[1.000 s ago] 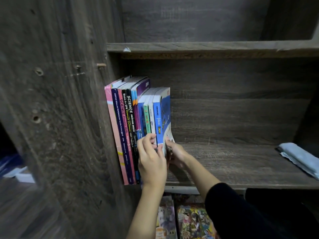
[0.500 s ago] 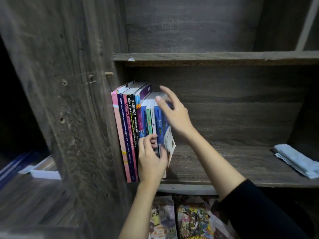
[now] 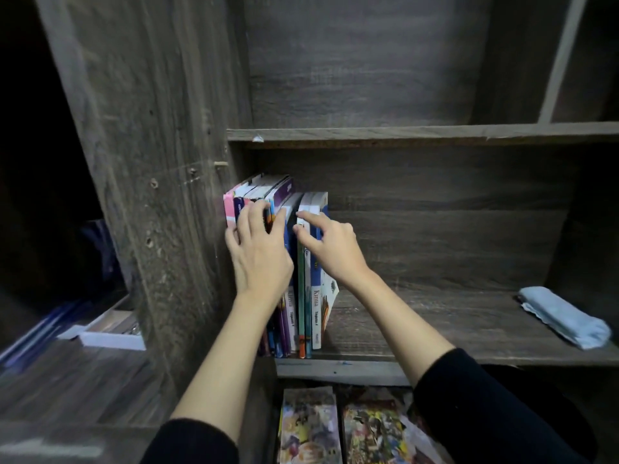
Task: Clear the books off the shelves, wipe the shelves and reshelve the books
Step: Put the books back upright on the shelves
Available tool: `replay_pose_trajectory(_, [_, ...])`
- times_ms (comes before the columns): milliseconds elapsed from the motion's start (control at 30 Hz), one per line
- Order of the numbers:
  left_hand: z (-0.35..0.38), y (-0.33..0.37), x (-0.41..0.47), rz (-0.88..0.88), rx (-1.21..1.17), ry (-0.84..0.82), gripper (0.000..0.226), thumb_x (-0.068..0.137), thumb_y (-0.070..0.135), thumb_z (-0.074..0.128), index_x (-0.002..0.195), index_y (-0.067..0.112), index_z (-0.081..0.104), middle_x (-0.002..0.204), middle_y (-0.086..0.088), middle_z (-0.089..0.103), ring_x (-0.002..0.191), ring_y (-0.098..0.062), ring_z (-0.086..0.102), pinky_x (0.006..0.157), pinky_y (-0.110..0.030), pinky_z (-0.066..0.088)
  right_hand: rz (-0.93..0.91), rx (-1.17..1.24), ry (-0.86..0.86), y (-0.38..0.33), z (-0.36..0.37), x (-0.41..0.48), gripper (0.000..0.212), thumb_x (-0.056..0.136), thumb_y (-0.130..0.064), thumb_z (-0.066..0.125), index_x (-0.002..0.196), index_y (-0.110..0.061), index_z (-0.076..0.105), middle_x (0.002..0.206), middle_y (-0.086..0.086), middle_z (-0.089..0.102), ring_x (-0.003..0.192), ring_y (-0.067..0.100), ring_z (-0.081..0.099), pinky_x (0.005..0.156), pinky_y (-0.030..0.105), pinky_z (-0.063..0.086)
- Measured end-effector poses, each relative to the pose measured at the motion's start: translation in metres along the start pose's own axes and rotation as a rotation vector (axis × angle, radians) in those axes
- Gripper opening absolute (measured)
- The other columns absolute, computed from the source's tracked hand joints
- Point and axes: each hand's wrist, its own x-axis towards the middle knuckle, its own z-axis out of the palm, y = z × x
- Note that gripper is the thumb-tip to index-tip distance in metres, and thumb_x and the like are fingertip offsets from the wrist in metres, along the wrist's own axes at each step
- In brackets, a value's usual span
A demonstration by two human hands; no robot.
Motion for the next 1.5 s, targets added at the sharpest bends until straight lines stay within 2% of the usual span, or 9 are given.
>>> replay_pose_trajectory(200, [0.009, 0.005, -0.001, -0.02, 0.045, -0.004, 0.047, 0.07, 0.011, 0.068, 0.116, 0.014, 0.061, 0.134, -0.013, 0.033, 0.127, -0.03, 0.026, 0.101, -0.056, 0.031, -0.001, 0.016, 0.008, 0.006, -0.003, 0.0, 0.038, 0.095, -0.038, 0.052, 0.13, -0.025, 0.058, 0.103, 0.01, 0.065, 0.068, 0.013, 0.049, 0.074, 0.03, 0.04])
replay_pose_trajectory(300, [0.007, 0.006, -0.003, -0.035, 0.014, 0.007, 0.036, 0.08, 0.017, 0.058, 0.116, 0.014, 0.061, 0.133, -0.016, 0.043, 0.126, -0.03, 0.027, 0.099, -0.056, 0.033, 0.002, 0.031, 0.004, 0.006, -0.002, 0.0, 0.038, 0.095, -0.039, 0.051, 0.131, -0.026, 0.057, 0.107, 0.01, 0.064, 0.071, 0.014, 0.05, 0.076, 0.033, 0.044])
replay_pose_trajectory(400, [0.001, 0.008, -0.01, -0.053, -0.044, 0.019, 0.037, 0.085, 0.027, 0.045, 0.117, 0.015, 0.06, 0.126, -0.014, 0.047, 0.119, -0.028, 0.033, 0.091, -0.051, 0.039, -0.003, 0.047, 0.019, 0.007, 0.0, -0.001, 0.038, 0.095, -0.039, 0.05, 0.131, -0.026, 0.057, 0.107, 0.011, 0.063, 0.071, 0.014, 0.051, 0.073, 0.032, 0.044])
replay_pose_trajectory(633, [-0.013, 0.018, -0.029, -0.156, -0.416, 0.019, 0.034, 0.086, 0.009, 0.064, 0.118, 0.003, 0.053, 0.113, -0.017, 0.052, 0.1, -0.029, 0.057, 0.08, -0.031, 0.044, -0.021, 0.05, 0.024, 0.01, 0.002, -0.001, 0.038, 0.096, -0.04, 0.049, 0.131, -0.027, 0.055, 0.11, 0.007, 0.062, 0.079, 0.018, 0.057, 0.08, 0.032, 0.044])
replay_pose_trajectory(1033, [-0.036, 0.027, -0.035, -0.262, -0.612, 0.018, 0.034, 0.086, 0.005, 0.062, 0.119, 0.011, 0.058, 0.116, -0.006, 0.053, 0.102, -0.004, 0.047, 0.084, -0.01, 0.036, -0.03, 0.08, 0.034, 0.009, 0.0, -0.001, 0.036, 0.096, -0.037, 0.051, 0.13, -0.025, 0.058, 0.101, 0.005, 0.064, 0.083, 0.016, 0.059, 0.077, 0.031, 0.042])
replay_pose_trajectory(1167, [-0.045, 0.022, -0.043, -0.281, -0.633, 0.115, 0.039, 0.079, 0.004, 0.067, 0.116, 0.013, 0.059, 0.109, -0.005, 0.054, 0.093, -0.015, 0.058, 0.078, -0.026, 0.051, -0.014, 0.055, 0.031, 0.007, 0.001, 0.0, 0.035, 0.096, -0.037, 0.051, 0.128, -0.025, 0.059, 0.093, 0.004, 0.062, 0.083, 0.015, 0.054, 0.073, 0.026, 0.03])
replay_pose_trajectory(1267, [-0.047, 0.023, -0.058, -0.415, -0.678, 0.059, 0.053, 0.08, 0.011, 0.067, 0.128, 0.019, 0.048, 0.122, -0.004, 0.055, 0.102, -0.02, 0.06, 0.082, -0.035, 0.053, 0.0, 0.085, 0.039, 0.005, 0.006, -0.002, 0.037, 0.096, -0.039, 0.052, 0.13, -0.026, 0.057, 0.111, 0.006, 0.064, 0.097, 0.019, 0.059, 0.08, 0.028, 0.036])
replay_pose_trajectory(1367, [-0.039, 0.026, -0.072, -0.587, -0.692, -0.157, 0.066, 0.081, 0.021, 0.07, 0.137, 0.023, 0.035, 0.128, -0.005, 0.054, 0.112, -0.022, 0.055, 0.087, -0.032, 0.045, 0.008, 0.149, 0.045, 0.008, 0.014, -0.013, 0.05, 0.093, -0.033, 0.058, 0.14, -0.026, 0.042, 0.124, 0.002, 0.06, 0.112, 0.018, 0.057, 0.097, 0.036, 0.043])
replay_pose_trajectory(1500, [-0.025, 0.026, -0.092, -0.737, -0.684, -0.352, 0.057, 0.085, 0.024, 0.065, 0.136, 0.025, 0.039, 0.116, -0.008, 0.063, 0.102, -0.029, 0.059, 0.082, -0.034, 0.047, 0.142, 0.202, -0.01, 0.02, 0.035, -0.039, 0.103, 0.083, -0.028, 0.068, 0.145, -0.049, -0.012, 0.137, 0.003, 0.053, 0.117, 0.024, 0.056, 0.102, 0.044, 0.042])
